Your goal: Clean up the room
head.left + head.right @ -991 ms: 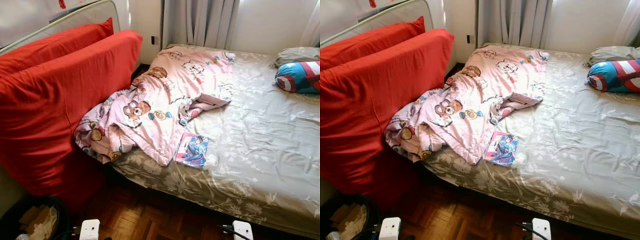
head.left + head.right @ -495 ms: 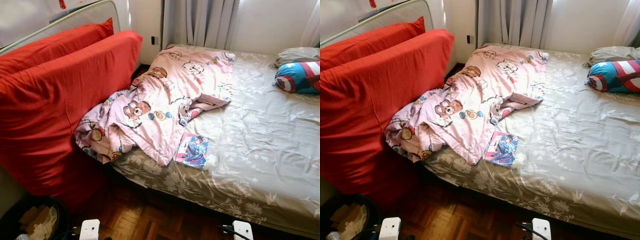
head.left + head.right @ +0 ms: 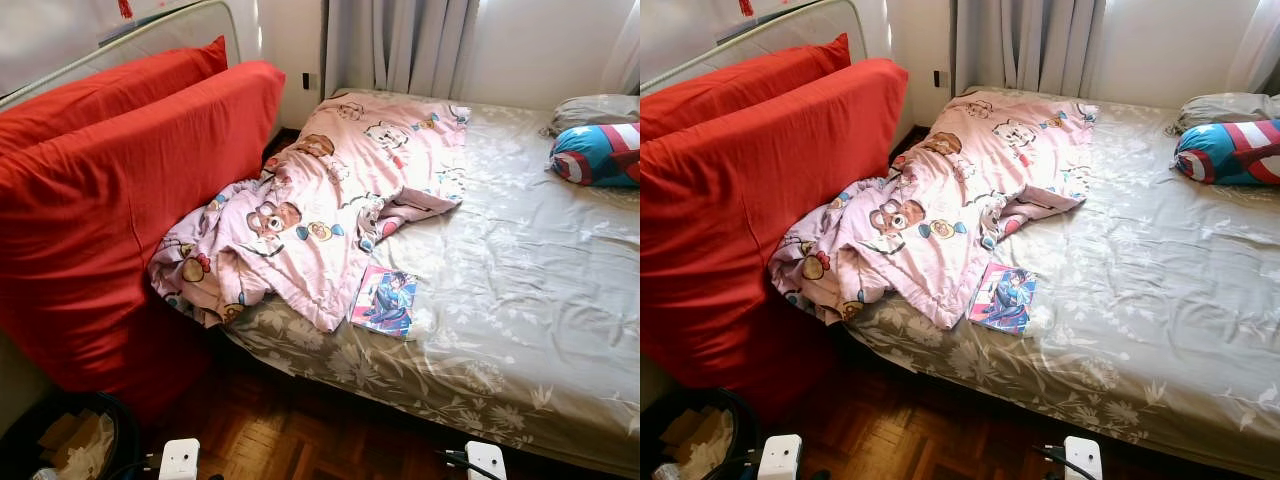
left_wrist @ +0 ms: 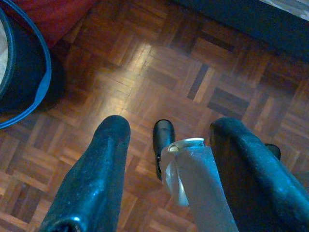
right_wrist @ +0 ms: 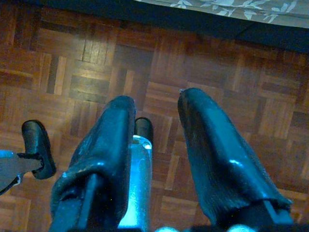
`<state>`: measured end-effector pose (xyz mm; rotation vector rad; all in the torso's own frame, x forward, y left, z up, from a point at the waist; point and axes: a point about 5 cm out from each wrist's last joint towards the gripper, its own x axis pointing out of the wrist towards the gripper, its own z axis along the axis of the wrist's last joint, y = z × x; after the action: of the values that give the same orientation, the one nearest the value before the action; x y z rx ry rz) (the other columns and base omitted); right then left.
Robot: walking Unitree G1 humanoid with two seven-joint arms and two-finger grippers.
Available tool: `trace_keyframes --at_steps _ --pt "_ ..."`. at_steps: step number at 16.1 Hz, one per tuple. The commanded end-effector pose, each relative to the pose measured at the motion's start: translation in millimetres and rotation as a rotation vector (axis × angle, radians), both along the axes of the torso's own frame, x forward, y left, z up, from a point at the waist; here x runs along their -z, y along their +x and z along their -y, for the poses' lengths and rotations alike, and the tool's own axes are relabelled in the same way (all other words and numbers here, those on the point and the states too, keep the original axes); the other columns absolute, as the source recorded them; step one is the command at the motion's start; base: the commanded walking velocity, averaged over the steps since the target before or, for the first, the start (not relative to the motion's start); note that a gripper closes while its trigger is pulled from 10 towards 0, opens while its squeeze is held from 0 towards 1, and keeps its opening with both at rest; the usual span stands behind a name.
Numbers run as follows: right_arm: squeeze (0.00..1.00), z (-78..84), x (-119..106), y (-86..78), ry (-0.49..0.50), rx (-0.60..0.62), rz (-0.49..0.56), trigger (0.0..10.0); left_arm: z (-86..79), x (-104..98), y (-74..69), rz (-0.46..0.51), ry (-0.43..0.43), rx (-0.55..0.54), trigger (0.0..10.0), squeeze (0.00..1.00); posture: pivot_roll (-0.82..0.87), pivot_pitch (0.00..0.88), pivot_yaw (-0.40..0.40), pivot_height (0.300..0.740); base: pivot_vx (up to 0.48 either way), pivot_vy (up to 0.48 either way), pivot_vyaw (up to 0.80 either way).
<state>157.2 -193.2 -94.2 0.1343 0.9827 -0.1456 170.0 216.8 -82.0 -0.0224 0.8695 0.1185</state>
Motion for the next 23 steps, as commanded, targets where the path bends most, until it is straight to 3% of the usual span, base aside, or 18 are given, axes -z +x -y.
trace_keyframes --at_steps 1,7,10,14,19,23 --pt "0.0 -10.9 -6 16.5 0.109 -0.09 0.011 10.0 -1.6 15 -37.7 -0.113 -0.049 0.023 10.0 0.0 0.04 0.0 -0.059 0.74 0.0 0.0 0.0" --pt "0.0 -9.2 -6 18.1 0.108 -0.083 0.016 10.0 -12.3 12 -37.3 -0.096 -0.041 0.017 10.0 0.0 0.04 0.022 -0.06 0.74 0.0 0.0 0.0" --pt "0.0 -7.6 -7 17.7 0.107 -0.078 0.017 10.0 1.3 10 -23.0 -0.085 -0.044 0.038 10.0 0.0 0.03 0.029 -0.058 0.74 0.0 0.0 0.0" --pt "0.0 -0.2 -5 10.9 0.099 -0.067 0.001 10.0 8.1 10 -20.2 -0.075 -0.049 0.044 10.0 0.0 0.02 0.044 -0.05 0.74 0.0 0.0 0.0" --pt "0.0 -1.5 -3 9.1 0.092 -0.064 -0.01 10.0 -22.3 7 -31.9 -0.078 -0.031 0.018 10.0 0.0 0.01 0.058 -0.042 0.74 0.0 0.0 0.0" --pt "0.0 -1.5 -3 9.1 0.092 -0.064 -0.01 10.0 -22.3 7 -31.9 -0.078 -0.031 0.018 10.0 0.0 0.01 0.058 -0.042 0.74 0.0 0.0 0.0"
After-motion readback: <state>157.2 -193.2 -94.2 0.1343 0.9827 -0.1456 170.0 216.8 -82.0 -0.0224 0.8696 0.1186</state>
